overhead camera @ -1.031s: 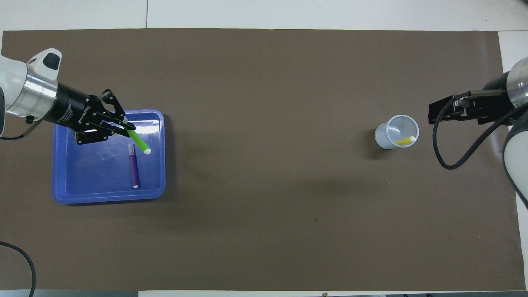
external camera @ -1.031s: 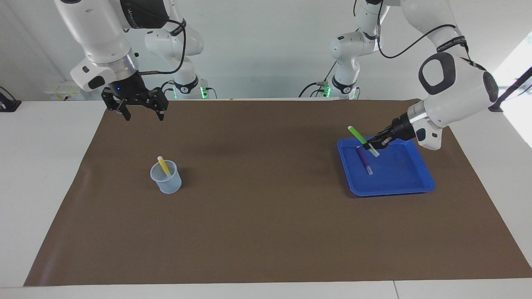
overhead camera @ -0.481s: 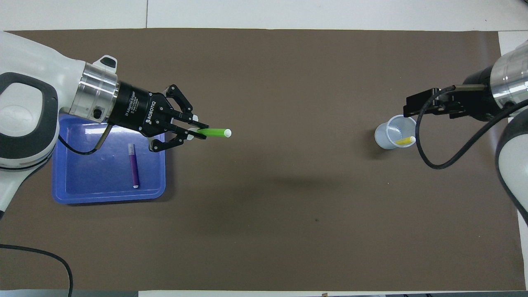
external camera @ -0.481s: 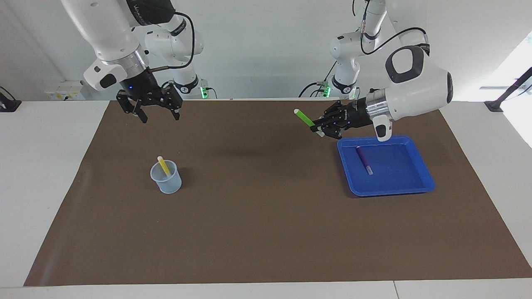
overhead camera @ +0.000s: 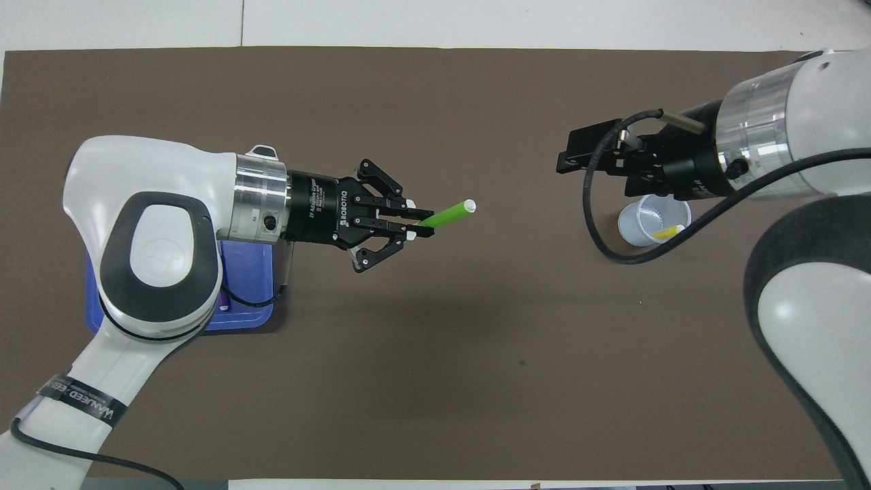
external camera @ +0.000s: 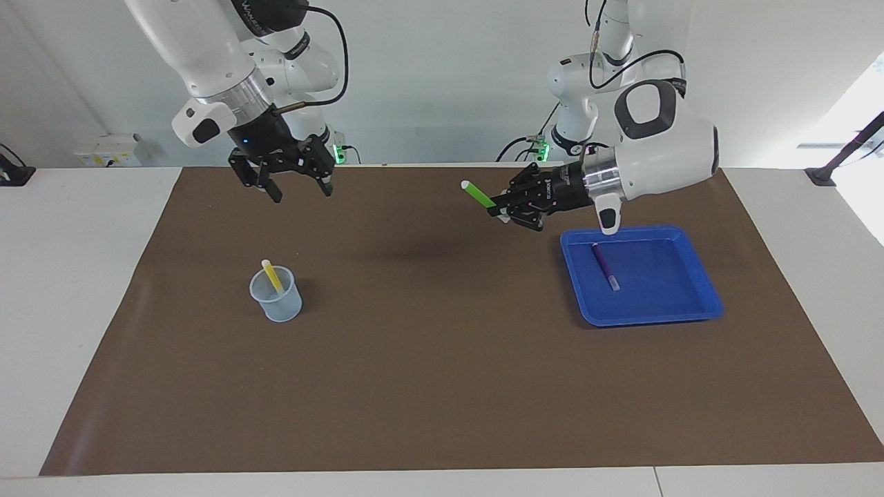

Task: Transfer and insert pens with both arms
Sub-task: 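Lift the green pen with the left gripper toward the right gripper, then grasp the green pen with the right gripper from the left gripper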

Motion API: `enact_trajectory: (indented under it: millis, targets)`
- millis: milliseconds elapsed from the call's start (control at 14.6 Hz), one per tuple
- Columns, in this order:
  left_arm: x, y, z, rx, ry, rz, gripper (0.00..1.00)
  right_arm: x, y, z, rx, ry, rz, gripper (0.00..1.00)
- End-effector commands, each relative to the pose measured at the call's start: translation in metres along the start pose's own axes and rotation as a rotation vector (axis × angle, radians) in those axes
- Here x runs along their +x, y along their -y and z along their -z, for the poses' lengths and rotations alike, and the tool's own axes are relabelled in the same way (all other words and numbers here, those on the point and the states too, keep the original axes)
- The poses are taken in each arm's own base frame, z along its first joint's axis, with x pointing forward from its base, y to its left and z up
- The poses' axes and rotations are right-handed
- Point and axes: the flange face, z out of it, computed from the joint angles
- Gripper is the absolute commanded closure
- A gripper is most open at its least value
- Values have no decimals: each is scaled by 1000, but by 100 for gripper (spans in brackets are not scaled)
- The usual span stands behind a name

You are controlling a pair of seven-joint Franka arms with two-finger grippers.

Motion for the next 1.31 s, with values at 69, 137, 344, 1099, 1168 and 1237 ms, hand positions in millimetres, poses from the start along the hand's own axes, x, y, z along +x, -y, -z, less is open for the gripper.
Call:
enact_trajectory:
  millis: [69, 137, 344, 1099, 1168, 1237]
  targets:
    - [1, 19, -7, -70, 38, 64, 100, -12, 26, -11, 51, -9, -36, 0]
    - [-1, 19, -9, -71, 55, 73, 100, -16, 30, -16, 48, -1, -30, 0]
    - [-5, 22, -15, -80, 78, 77, 100, -23, 25, -25, 42, -6, -25, 0]
    - [-17, 31, -33, -118, 118, 84, 100, -42, 48, -43, 32, 2, 42, 0]
    - [-16, 31, -33, -125, 125, 91, 100, -42, 47, -43, 31, 1, 40, 0]
    - [-17, 30, -32, -130, 130, 93, 100, -42, 47, -43, 29, 2, 40, 0]
